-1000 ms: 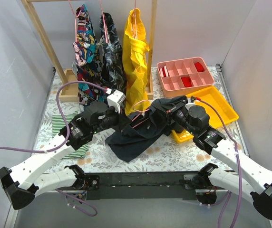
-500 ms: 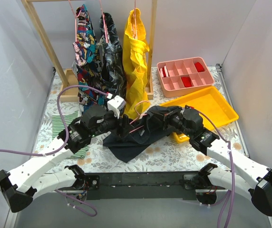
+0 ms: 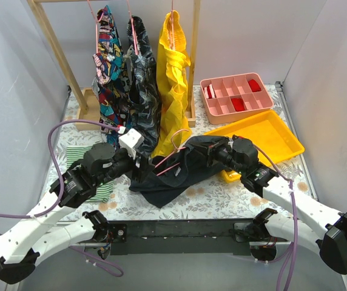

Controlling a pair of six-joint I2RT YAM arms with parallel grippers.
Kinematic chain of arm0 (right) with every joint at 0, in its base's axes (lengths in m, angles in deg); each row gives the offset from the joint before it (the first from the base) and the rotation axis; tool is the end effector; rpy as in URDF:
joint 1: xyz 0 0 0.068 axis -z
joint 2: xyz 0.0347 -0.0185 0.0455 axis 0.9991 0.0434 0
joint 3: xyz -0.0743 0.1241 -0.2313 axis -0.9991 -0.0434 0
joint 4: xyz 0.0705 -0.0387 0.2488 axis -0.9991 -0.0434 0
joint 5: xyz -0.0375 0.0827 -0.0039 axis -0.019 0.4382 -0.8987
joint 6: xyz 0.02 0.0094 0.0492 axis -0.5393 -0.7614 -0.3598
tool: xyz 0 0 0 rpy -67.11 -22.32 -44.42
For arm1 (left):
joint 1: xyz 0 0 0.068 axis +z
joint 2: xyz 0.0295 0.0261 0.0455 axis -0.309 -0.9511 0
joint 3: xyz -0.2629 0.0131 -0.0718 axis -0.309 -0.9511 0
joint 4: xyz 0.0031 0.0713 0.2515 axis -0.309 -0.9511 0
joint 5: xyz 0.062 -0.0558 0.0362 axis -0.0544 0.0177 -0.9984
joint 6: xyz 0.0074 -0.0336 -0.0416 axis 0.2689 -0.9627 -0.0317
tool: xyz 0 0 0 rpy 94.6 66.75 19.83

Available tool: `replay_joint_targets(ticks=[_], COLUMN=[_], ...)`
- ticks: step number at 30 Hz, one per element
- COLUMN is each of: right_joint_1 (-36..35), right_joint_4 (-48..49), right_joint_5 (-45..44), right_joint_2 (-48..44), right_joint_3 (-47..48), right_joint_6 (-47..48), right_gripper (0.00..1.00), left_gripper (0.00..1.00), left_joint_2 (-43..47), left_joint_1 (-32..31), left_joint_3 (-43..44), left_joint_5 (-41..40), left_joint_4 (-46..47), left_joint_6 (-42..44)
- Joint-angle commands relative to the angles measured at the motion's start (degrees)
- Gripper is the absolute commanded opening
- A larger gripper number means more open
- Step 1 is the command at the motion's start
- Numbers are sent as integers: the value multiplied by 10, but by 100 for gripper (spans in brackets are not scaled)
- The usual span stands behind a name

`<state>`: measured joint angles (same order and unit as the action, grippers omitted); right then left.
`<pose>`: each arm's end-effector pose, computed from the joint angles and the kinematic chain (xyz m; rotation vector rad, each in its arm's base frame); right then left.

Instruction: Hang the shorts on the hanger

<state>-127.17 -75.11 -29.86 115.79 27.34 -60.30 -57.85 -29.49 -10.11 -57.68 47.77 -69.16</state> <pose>0.1712 0.1459 0.2755 1.2189 1.8491 1.8337 0.1024 -0.1104 0.3588 0.0624 2.1218 -0.9737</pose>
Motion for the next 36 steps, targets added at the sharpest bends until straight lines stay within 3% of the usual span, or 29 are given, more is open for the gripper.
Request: replay_joint_targets(ticks=[1,8,15,24,36], right_joint_1=[4,10,10,10,10], right_joint_4=[45,31,17,-8,-43], right_joint_5=[29,40,47,51,61], right_joint_2=[-8,-19,-22,-25,-23], right_joint_3=[21,26,40,68,108], right_joint_6=[-22,-22,-15,-12,-4], right_gripper=[1,1,1,1,1], left_gripper=[67,63,71,75,76], left_joint_2=[12,-44,-61,-91,-85], left_joint_1=[-1,-1,-2,-1,-1], left_joint_3=[23,51,95,97,96], left_joint_5=[-21,40,57,91,76], left_joint_4=[-64,-134,-183,-186,-185], left_joint_6=[11,4,10,21,31])
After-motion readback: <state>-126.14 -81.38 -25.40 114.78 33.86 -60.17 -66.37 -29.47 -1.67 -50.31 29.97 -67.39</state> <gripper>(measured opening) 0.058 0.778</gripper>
